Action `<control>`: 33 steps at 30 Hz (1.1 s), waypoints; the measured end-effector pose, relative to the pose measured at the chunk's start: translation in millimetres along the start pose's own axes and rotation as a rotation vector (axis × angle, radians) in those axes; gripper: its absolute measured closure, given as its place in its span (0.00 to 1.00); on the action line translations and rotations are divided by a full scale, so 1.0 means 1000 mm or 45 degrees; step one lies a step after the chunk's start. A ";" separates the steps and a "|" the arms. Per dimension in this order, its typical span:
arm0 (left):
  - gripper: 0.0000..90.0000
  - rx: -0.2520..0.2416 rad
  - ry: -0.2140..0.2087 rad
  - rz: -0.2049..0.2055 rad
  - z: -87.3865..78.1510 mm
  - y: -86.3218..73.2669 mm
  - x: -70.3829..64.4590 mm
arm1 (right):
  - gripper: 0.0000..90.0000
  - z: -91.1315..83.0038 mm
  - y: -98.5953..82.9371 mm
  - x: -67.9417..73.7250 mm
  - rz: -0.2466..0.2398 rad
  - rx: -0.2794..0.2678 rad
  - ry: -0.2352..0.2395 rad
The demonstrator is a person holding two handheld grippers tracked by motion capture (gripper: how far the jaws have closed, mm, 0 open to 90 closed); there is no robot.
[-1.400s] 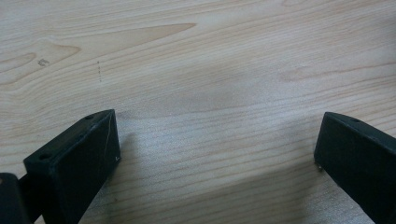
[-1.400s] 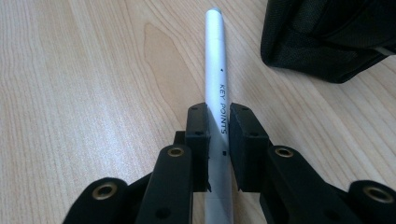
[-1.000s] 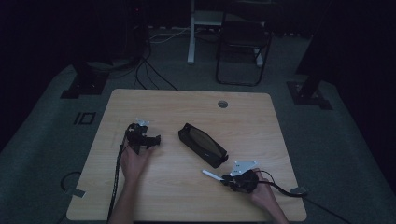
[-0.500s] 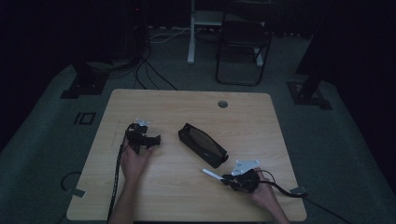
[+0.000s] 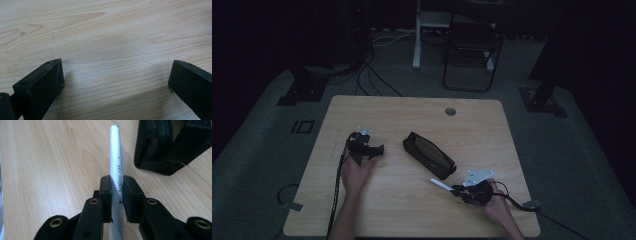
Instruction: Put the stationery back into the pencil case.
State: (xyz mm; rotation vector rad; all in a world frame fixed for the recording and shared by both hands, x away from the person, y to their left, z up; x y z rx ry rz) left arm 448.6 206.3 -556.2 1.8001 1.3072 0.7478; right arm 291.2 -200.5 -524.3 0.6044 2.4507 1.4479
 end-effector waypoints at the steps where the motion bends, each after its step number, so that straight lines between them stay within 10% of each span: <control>1: 0.01 0.000 0.000 0.000 0.000 0.000 0.000 | 0.88 -0.001 0.000 0.000 0.001 -0.002 0.000; 33: 0.01 0.000 0.000 0.000 0.000 0.000 0.000 | 0.88 -0.027 0.027 -0.002 0.029 -0.089 -0.023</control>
Point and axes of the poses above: each handheld gripper's, and its own axes: z roughly forward along the jaws, y roughly out of its top, x roughly to its left, the point moved 1 cm from there along z, roughly forward along the jaws, and after that the axes turned 15 degrees about -x, right-handed, at the moved point
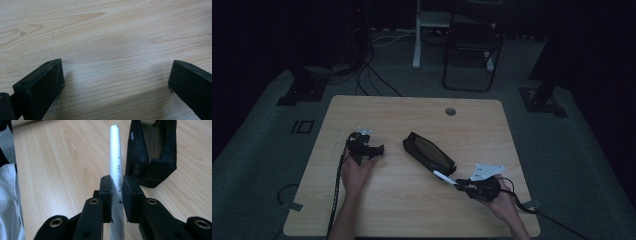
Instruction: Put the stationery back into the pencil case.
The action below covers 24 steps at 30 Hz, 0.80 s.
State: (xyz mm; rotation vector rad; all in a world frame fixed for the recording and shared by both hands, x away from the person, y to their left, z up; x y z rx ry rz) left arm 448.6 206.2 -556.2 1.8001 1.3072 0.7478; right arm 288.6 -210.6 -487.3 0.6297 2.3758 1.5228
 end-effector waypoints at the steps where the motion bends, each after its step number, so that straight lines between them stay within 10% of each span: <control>1: 0.01 0.001 -0.001 0.002 0.000 0.000 0.000 | 0.88 0.000 0.000 0.000 0.003 0.001 -0.001; 24: 0.01 0.000 0.000 0.000 0.000 0.000 0.000 | 0.88 -0.016 0.021 -0.007 0.001 -0.043 -0.055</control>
Point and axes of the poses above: each handheld gripper's, and its own axes: z roughly forward along the jaws, y roughly out of its top, x roughly to its left, the point moved 1 cm from there along z, roughly forward along the jaws, and after that the axes turned 15 degrees about -x, right-handed, at the moved point
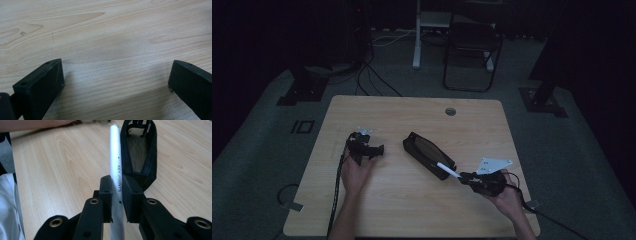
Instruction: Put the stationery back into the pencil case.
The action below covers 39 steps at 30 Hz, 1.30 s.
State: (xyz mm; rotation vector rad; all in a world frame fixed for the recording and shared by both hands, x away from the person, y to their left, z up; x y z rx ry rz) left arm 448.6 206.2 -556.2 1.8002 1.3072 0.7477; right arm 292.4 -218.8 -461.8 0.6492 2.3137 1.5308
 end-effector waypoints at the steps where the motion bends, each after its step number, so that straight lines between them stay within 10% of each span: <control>1: 0.01 0.000 0.000 0.000 0.000 0.000 0.000 | 0.88 0.000 0.001 0.000 0.000 -0.001 -0.001; 39: 0.01 -0.001 0.000 -0.001 0.000 0.000 0.000 | 0.88 -0.003 0.032 -0.011 0.009 -0.042 -0.079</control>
Point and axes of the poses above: each handheld gripper's, and its own axes: z roughly forward along the jaws, y roughly out of its top, x roughly to its left, the point moved 1 cm from there along z, roughly forward along the jaws, and after that the axes turned 15 degrees about -x, right-handed, at the moved point
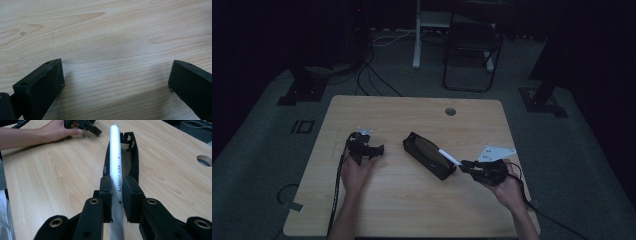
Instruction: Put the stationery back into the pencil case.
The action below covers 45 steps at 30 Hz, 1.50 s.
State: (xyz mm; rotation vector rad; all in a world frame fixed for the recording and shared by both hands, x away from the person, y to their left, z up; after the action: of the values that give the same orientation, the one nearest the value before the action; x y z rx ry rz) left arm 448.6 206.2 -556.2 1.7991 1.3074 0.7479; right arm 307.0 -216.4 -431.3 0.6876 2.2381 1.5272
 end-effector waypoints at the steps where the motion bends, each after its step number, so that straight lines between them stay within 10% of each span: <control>1: 0.01 0.000 0.000 0.000 0.000 0.000 0.000 | 0.88 0.000 0.001 0.000 -0.001 -0.002 -0.001; 45: 0.01 0.000 0.000 0.000 0.000 0.000 0.000 | 0.88 0.014 0.031 -0.004 -0.040 -0.048 -0.052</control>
State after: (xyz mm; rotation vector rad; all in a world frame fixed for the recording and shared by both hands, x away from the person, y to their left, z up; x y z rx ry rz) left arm 448.6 206.2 -556.2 1.7989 1.3076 0.7478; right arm 324.4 -198.4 -407.2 0.6634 2.1748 1.5223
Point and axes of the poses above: each handheld gripper's, and its own axes: z roughly forward along the jaws, y roughly out of its top, x roughly to its left, the point moved 1 cm from there along z, roughly forward along the jaws, and after that the axes turned 15 degrees about -x, right-handed, at the moved point
